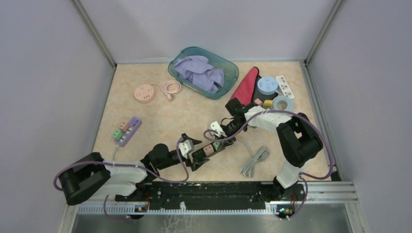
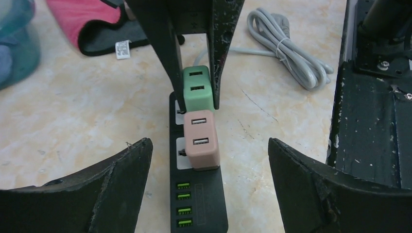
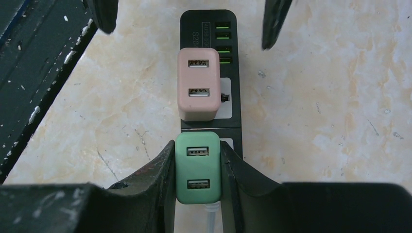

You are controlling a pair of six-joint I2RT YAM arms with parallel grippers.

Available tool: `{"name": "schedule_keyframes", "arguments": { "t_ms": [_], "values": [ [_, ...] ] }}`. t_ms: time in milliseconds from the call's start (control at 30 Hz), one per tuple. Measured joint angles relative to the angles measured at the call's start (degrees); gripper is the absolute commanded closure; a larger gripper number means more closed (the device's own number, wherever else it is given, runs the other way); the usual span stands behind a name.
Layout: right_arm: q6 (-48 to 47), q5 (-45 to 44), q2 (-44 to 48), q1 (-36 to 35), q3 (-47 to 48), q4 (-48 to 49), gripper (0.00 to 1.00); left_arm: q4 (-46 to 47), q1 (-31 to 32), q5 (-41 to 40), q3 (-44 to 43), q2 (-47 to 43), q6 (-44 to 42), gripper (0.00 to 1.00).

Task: Pull the plug off the socket
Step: Remove the plug from the socket.

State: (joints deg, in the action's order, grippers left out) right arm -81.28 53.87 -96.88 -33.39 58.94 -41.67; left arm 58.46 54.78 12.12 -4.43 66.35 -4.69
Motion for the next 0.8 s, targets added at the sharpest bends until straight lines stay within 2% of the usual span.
{"name": "schedule_keyframes", "arguments": {
  "t_ms": [100,267,433,600,700,800],
  "values": [
    [0.1,0.0,0.0,-0.5,0.0,0.1,1.00,0.6,2.2,-2.1,-1.7,5.7,-0.5,0.18],
    [0.0,-0.2,0.0,-0.6,-0.2,0.5,1.00,1.3,3.1,-5.7,-4.4,12.3,-1.1,0.23],
    [0.0,-0.2,0.0,-0.6,-0.5,0.8,1.00,1.8,3.4,-7.6,-5.8,14.7,-1.4,0.47],
    [0.0,-0.2,0.0,-0.6,-0.5,0.8,1.00,2.7,3.4,-7.6,-7.0,17.2,-1.4,0.48],
    [0.0,-0.2,0.0,-0.6,-0.5,0.9,1.00,3.1,3.4,-7.5,-7.0,18.2,-1.5,0.61],
    [0.0,-0.3,0.0,-0.7,-0.5,1.4,1.00,3.2,3.4,-6.9,-7.1,18.6,-1.6,0.80]
  ]
}}
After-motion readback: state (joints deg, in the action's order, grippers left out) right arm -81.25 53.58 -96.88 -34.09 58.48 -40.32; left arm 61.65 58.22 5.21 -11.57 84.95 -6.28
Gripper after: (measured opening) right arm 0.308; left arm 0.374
